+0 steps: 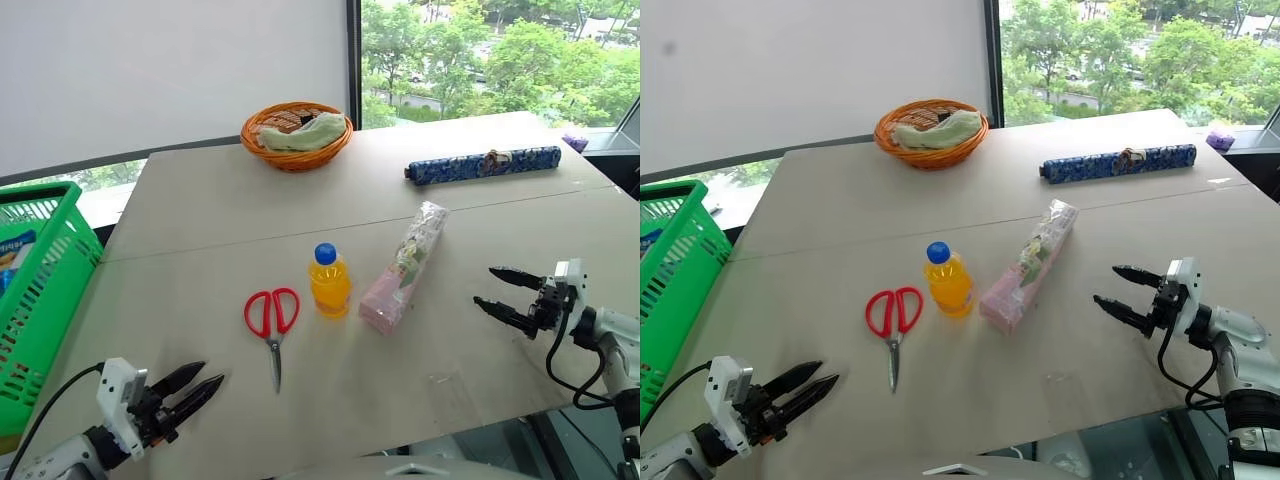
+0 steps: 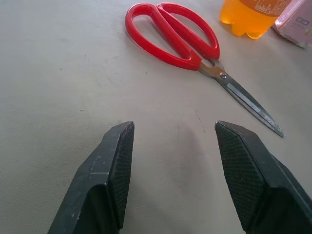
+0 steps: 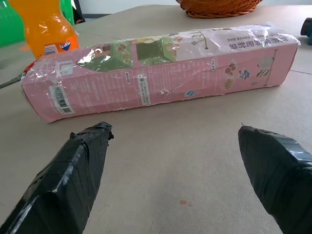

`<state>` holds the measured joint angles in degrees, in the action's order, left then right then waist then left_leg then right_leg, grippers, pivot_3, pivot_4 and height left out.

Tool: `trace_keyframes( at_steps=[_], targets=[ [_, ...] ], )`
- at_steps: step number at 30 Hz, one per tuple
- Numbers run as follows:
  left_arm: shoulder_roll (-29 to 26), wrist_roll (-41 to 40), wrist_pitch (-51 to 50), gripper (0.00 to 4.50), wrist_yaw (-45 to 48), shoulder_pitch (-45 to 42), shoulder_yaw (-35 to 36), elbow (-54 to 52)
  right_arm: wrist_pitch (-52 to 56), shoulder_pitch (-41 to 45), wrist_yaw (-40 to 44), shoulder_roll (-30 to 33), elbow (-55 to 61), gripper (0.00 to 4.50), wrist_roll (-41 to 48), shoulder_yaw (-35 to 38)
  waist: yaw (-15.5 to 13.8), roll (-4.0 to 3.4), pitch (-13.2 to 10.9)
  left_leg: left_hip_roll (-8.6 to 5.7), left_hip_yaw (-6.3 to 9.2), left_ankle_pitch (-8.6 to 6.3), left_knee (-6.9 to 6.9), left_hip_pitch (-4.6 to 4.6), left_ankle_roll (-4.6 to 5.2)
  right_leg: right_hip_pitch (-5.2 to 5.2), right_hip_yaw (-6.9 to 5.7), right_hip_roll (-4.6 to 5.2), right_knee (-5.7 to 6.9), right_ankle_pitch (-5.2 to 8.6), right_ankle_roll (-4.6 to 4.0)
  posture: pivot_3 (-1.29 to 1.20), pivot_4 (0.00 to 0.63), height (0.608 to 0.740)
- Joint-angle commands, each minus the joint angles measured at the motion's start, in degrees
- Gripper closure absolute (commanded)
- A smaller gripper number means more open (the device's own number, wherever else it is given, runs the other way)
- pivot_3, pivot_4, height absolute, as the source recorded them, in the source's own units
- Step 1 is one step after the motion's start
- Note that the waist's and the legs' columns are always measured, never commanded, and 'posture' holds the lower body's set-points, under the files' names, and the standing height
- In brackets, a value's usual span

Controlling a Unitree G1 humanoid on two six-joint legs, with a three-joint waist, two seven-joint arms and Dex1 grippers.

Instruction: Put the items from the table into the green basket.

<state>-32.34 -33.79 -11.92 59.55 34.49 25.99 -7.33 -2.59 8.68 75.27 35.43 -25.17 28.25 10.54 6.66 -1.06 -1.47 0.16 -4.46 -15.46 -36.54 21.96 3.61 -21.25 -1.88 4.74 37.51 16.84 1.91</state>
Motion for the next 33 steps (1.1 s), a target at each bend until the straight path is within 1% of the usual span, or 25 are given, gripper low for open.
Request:
trace_keyframes(
  at_steps=[1,4,8,15,21,26,30,31,33],
  targets=[
    [-0.28,0.60,0.18,1.80,-0.89,-1.40,-0.49,-0.85,1.18,-0.39,0.65,1.10,3.77,0.00,1.90,2.15,0.01,0.00,0.00,0.00,0.00,0.00,0.00,0.00,0.00,0.00,0.00,0.00,0.00,0.00,0.00,-0.16,0.000,0.740],
    [-0.35,2.10,-0.70,1.80,-2.16,-4.16,-2.54,0.43,2.33,-1.89,0.29,0.88,6.64,0.00,3.22,3.01,-0.39,-0.01,0.00,0.00,0.00,0.00,-0.07,0.00,0.00,0.00,0.00,0.01,0.09,0.00,0.00,-0.20,0.000,0.740],
    [-0.35,2.76,-0.63,1.80,-2.10,-5.44,-3.73,1.15,2.74,-2.32,-0.61,0.55,7.74,0.00,2.87,3.36,-0.01,0.08,0.04,0.00,0.00,0.00,-0.27,0.00,0.00,0.00,0.00,0.01,0.27,0.00,0.00,-0.22,0.000,0.740],
    [-0.71,2.53,-1.44,1.80,-1.91,-8.18,-4.18,2.18,4.34,-3.57,-1.99,0.81,11.85,0.00,3.57,3.52,0.29,0.05,0.08,0.00,0.01,0.00,-0.44,0.00,0.00,0.00,0.00,0.03,0.45,0.00,0.00,-0.23,0.000,0.740],
    [-0.42,1.32,-3.63,1.80,-2.90,-10.36,-4.26,0.55,10.86,-3.48,-3.72,0.87,20.85,0.00,8.27,3.72,0.49,0.08,0.08,0.01,0.01,0.00,-0.54,0.04,0.01,0.00,0.01,0.03,0.47,-0.01,0.00,-0.24,0.000,0.740],
    [-0.01,-1.55,-8.90,1.80,-7.98,-16.62,-3.30,-1.24,17.55,-2.95,-3.67,2.55,30.01,0.00,11.70,2.45,0.34,0.12,0.11,0.01,0.02,0.00,-0.55,0.04,0.01,0.01,0.00,0.03,0.47,-0.01,0.01,-0.24,0.000,0.740],
    [-0.68,-1.57,-11.25,1.80,-10.27,-21.36,-4.66,-3.56,22.21,-1.96,-3.87,3.46,36.21,0.00,14.76,1.23,0.39,0.27,0.18,0.01,0.02,0.00,-0.60,0.07,0.02,0.01,-0.01,0.02,0.49,-0.03,0.04,-0.24,0.000,0.740],
    [-1.05,-1.49,-12.49,1.80,-10.85,-22.21,-5.09,-4.21,22.94,-1.63,-3.91,3.51,37.28,0.00,15.27,1.00,0.39,0.30,0.20,0.01,0.02,0.00,-0.60,0.07,0.02,0.01,-0.01,0.02,0.49,-0.10,0.16,-0.24,0.000,0.740],
    [-2.29,1.30,-14.48,1.80,-12.86,-23.80,-6.56,-3.10,23.64,-0.90,-4.22,3.44,39.04,0.00,15.23,0.45,0.43,0.36,0.23,0.00,0.02,0.00,-0.61,0.08,0.02,0.01,-0.01,0.02,0.48,-0.15,0.25,-0.24,0.000,0.740]
  ],
)
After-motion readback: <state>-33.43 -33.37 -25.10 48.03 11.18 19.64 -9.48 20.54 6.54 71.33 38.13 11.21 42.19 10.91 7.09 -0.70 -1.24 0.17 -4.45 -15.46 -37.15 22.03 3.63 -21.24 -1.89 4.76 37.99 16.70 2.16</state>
